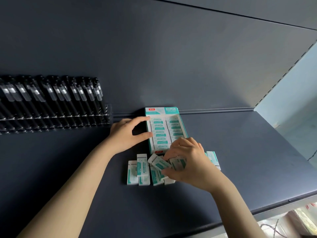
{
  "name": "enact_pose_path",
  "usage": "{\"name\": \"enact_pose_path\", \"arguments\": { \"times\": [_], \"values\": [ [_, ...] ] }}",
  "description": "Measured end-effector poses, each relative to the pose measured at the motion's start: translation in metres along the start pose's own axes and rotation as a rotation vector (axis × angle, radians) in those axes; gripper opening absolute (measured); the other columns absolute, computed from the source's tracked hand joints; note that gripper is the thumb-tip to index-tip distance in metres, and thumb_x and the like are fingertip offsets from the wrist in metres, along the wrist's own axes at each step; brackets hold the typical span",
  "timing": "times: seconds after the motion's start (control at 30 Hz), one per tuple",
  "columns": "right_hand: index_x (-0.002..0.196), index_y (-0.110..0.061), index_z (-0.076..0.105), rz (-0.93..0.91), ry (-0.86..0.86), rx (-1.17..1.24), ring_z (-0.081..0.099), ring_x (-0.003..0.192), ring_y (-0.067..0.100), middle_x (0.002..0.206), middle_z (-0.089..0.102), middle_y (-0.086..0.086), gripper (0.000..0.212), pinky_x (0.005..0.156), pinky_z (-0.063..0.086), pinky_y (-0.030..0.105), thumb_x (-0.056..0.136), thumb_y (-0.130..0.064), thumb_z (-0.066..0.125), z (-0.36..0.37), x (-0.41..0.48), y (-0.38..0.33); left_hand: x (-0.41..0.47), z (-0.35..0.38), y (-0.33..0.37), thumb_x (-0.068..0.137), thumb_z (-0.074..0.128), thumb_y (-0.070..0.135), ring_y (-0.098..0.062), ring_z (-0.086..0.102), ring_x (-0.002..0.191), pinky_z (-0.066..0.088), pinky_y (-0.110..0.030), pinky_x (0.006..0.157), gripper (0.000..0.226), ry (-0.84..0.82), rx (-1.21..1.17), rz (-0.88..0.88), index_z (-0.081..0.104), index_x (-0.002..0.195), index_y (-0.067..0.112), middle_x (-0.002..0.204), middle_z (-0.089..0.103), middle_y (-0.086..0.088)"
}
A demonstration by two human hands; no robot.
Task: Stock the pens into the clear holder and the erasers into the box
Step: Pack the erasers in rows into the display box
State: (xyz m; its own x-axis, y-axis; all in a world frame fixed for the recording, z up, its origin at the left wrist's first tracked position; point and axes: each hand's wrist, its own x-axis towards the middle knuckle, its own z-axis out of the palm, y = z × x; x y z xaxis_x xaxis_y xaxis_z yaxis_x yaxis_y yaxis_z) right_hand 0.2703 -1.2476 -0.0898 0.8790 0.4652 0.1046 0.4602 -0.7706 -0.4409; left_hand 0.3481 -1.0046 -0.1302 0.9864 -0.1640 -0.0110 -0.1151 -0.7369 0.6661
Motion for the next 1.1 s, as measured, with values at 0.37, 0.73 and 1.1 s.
{"name": "enact_pose_path", "arguments": {
  "times": [0.37,0.73,1.1],
  "values": [
    [0.098,-0.03,0.063,0.023,0.015,0.234,0.057,0.093,0.005,0.098,0.059,-0.02,0.028,0.082,0.05,0.017,0.079,-0.013,0.075,-0.021,0.028,0.01,-0.002,-0.006,-0.001,0.074,0.071,0.055,0.004,0.04,0.133,0.028,-0.035,0.118,0.065,-0.077,-0.309,0.014,0.048,0.134,0.051,0.141,0.049,0.023],
    [0.1,-0.012,0.072,0.046,0.083,0.068,0.063,0.084,0.015,0.095,0.068,0.002,0.016,0.083,0.054,0.035,0.084,-0.014,0.073,-0.009,0.119,0.046,-0.001,-0.007,0.0,0.061,0.066,0.066,0.007,0.038,0.134,0.028,-0.035,0.118,0.089,-0.097,-0.324,-0.013,0.041,0.143,0.043,0.146,0.045,0.022],
    [0.1,-0.012,0.078,-0.052,0.109,-0.019,0.059,0.082,0.018,0.108,0.059,0.006,0.016,0.082,0.051,0.031,0.085,-0.009,0.073,0.0,0.132,0.042,0.001,-0.006,0.001,0.059,0.069,0.066,0.008,0.039,0.133,0.03,-0.036,0.117,0.087,-0.084,-0.312,-0.017,0.044,0.139,0.045,0.142,0.047,0.025]
  ]
}}
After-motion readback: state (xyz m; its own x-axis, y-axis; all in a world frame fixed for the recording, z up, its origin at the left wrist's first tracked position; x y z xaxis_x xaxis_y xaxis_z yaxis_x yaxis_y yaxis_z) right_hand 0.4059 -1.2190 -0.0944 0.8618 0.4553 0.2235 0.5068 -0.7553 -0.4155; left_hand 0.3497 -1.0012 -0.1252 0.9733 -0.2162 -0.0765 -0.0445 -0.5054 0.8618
